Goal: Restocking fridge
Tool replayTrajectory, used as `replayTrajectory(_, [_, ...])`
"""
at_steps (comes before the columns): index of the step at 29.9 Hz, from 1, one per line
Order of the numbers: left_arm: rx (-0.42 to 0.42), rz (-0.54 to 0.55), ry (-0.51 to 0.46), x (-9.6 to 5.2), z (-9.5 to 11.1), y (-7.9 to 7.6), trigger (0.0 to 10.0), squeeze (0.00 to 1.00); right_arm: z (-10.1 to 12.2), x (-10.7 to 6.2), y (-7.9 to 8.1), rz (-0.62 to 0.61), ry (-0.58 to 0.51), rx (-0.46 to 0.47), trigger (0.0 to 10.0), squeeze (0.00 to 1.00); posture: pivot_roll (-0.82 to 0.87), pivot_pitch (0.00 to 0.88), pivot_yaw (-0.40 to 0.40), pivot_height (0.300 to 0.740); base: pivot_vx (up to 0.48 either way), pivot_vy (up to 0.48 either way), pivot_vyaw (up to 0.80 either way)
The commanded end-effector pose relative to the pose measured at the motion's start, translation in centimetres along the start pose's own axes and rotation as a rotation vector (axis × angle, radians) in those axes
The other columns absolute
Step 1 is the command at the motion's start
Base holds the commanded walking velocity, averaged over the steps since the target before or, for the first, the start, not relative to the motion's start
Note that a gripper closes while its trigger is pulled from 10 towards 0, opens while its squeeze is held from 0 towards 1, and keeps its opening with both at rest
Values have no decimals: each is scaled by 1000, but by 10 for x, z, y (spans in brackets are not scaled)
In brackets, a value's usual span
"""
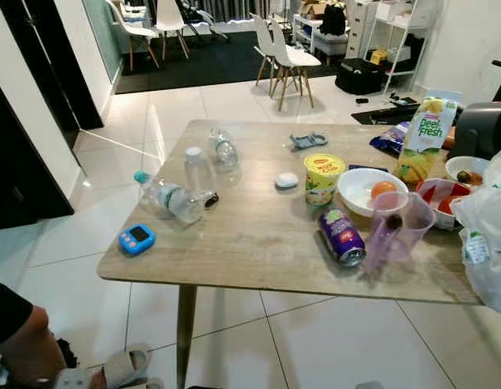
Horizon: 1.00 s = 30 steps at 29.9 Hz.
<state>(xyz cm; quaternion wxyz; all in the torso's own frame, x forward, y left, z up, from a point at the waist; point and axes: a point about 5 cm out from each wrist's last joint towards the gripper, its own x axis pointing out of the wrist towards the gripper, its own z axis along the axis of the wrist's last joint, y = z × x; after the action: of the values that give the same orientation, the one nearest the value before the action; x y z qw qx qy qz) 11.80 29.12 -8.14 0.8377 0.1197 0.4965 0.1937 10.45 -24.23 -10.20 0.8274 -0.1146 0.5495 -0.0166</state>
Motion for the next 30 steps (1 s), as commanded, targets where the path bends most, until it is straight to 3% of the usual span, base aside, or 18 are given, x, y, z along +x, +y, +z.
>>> replayTrajectory(1, [-28, 62, 8, 1, 0, 12, 10000, 0, 0, 0, 3, 11, 6, -10, 10000, 0, 120, 0, 15, 740, 0, 0, 0])
replayTrajectory(8, [-56, 70, 0, 1, 3, 15, 10000, 0, 0, 0, 3, 13, 8, -14, 10000, 0, 120, 0, 16, 740, 0, 0, 0])
replayTrajectory(11, [-82, -14, 2, 1, 3, 1, 10000, 0, 0, 0, 4, 14, 8, -14, 10000, 0, 120, 0, 17, 740, 0, 0, 0])
replayTrajectory(13, [-65, -121, 2, -1, 2, -18, 10000, 0, -3, 0, 4, 12, 15, -13, 10000, 0, 116, 0, 17, 740, 0, 0, 0])
replayTrajectory(16, [-38, -164, 3, -4, -1, -32, 10000, 0, -4, 0, 3, 7, 19, -9, 10000, 0, 110, 0, 14, 740, 0, 0, 0])
replayTrajectory(30, [-21, -163, 5, -5, -3, -35, 10000, 0, -3, 0, -1, 1, 20, -11, 10000, 0, 113, 0, 7, 740, 0, 0, 0])
